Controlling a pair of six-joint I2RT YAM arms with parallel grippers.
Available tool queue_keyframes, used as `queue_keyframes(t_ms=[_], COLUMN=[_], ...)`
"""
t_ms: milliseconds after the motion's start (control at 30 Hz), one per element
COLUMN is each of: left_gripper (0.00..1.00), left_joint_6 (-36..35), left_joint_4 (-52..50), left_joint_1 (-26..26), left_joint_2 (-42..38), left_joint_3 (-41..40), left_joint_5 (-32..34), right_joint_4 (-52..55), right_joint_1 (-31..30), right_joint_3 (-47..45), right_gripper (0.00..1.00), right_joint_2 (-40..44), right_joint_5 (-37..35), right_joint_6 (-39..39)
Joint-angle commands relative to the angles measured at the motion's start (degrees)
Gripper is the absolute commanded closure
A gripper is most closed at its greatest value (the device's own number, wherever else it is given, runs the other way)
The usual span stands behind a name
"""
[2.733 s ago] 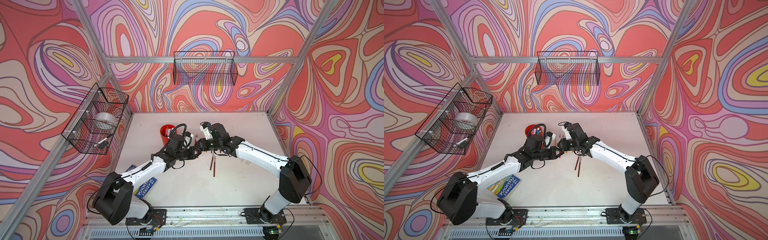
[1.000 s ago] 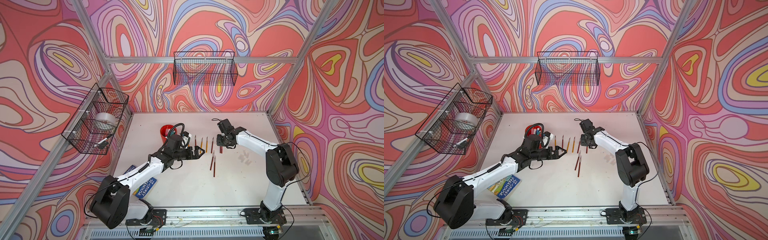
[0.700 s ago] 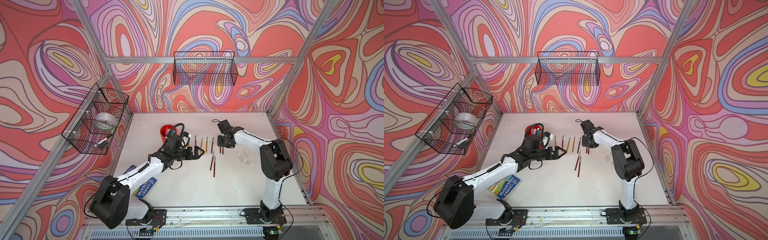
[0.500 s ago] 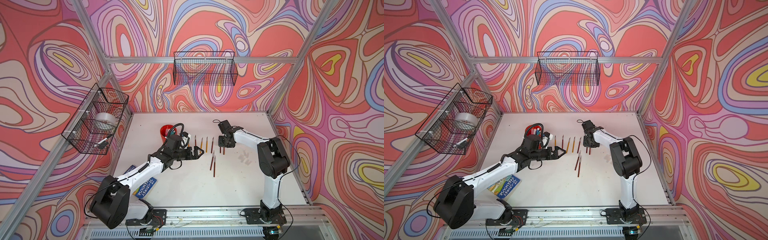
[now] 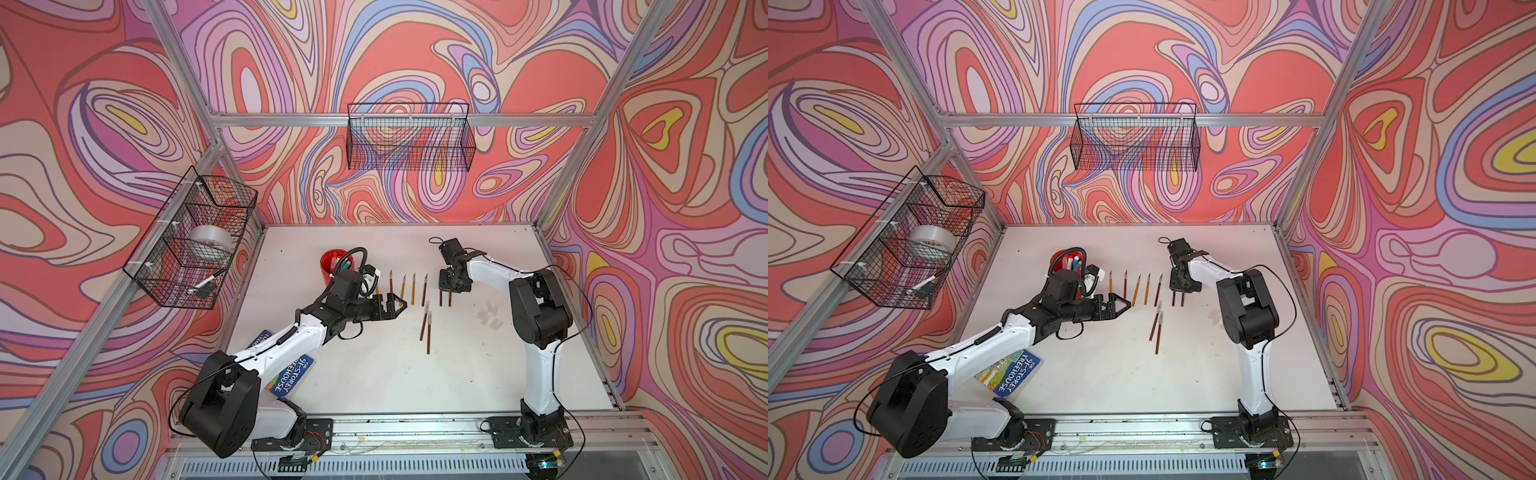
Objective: Remove protective caps from carving knives
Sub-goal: Place the carving knife at the center of the board.
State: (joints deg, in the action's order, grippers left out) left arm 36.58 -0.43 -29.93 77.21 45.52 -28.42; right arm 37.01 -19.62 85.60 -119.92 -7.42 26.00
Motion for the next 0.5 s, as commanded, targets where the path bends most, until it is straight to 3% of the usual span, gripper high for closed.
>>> queue_keyframes(t_ms=[0, 467], left_gripper=[0.01, 0.0], left_joint_6=[-0.94, -0.69], left_joint_4=[-0.51, -0.43], left_joint_1=[0.48, 0.49], left_joint_2=[-1.18, -0.92], left_joint_3=[-0.56, -0.43], left_joint_5=[0.39, 0.22], right_joint_4=[0.18, -1.25], right_joint_1=[0.62, 1.91], right_joint_3=[0.31, -0.79], right_gripper=[0.88, 0.82], right_joint_2=[-2.2, -2.96], right_joint_5=[0.34, 2.69], right_joint_6=[-0.35, 0.07])
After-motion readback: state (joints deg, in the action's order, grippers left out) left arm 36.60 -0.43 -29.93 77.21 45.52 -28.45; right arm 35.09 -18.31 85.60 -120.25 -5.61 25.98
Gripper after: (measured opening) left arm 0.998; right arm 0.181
